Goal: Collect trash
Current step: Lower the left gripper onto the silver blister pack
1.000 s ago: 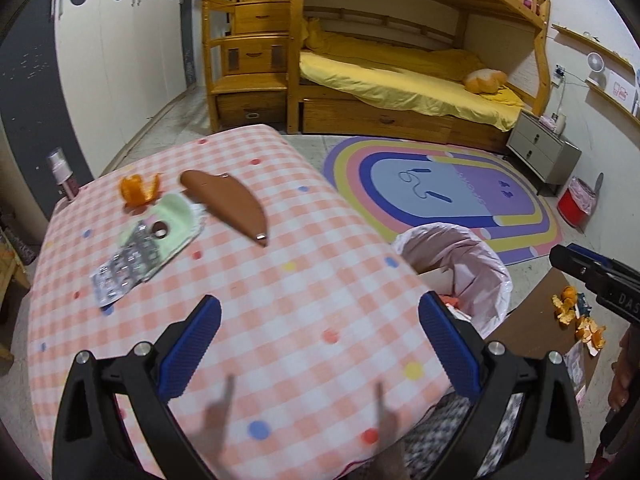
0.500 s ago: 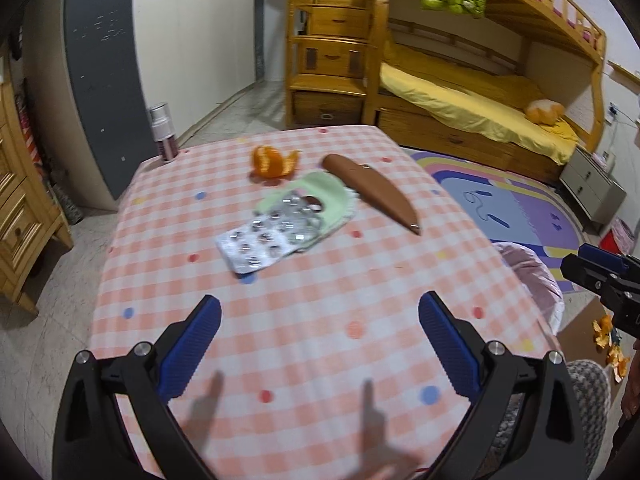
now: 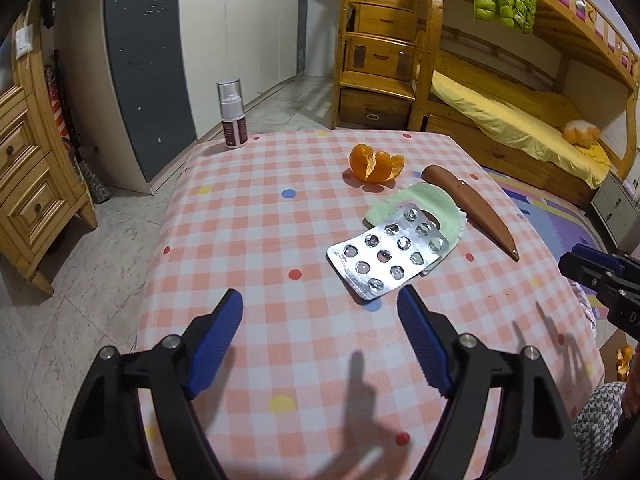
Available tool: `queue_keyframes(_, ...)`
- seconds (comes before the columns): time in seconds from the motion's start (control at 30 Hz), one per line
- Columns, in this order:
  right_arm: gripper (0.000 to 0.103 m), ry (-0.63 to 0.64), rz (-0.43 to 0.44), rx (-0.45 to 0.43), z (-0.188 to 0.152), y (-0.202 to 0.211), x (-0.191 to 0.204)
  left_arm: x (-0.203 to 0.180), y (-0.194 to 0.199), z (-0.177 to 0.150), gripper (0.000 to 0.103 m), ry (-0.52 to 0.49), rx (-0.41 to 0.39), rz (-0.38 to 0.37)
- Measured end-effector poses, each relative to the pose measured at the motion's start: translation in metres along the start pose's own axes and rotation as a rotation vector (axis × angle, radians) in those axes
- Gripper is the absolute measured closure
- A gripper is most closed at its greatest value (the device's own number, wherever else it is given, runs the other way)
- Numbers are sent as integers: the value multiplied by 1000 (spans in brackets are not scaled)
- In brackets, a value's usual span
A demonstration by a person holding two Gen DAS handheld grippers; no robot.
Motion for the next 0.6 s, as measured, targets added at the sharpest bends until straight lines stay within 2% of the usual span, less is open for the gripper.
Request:
queue_keyframes(0.23,64,-1,-6,12,0,-2,-3,2,-41,19,25,-25,43,34)
queue_keyframes(0.37,64,-9,-12,20,-3,0,-9,1,-58,16,25,-71,98,83)
queue_keyframes(0.47,64,-21,-7,17,-7,6,-12,3,-55,8,25,-68,115,103)
queue_keyframes(0.6,64,-29,5,15,-16,14,-12,0,-44,-12,25,-53,138,89)
Point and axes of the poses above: each gripper's, at about its wrist camera, not at the fingertips, and y roughly against the way its jaws point, x to its left, z to its top, the point moved 8 cm from there along -y, roughly the way its jaws point, and after that the axes turned 5 degrees about x, right-handed, at the moved point
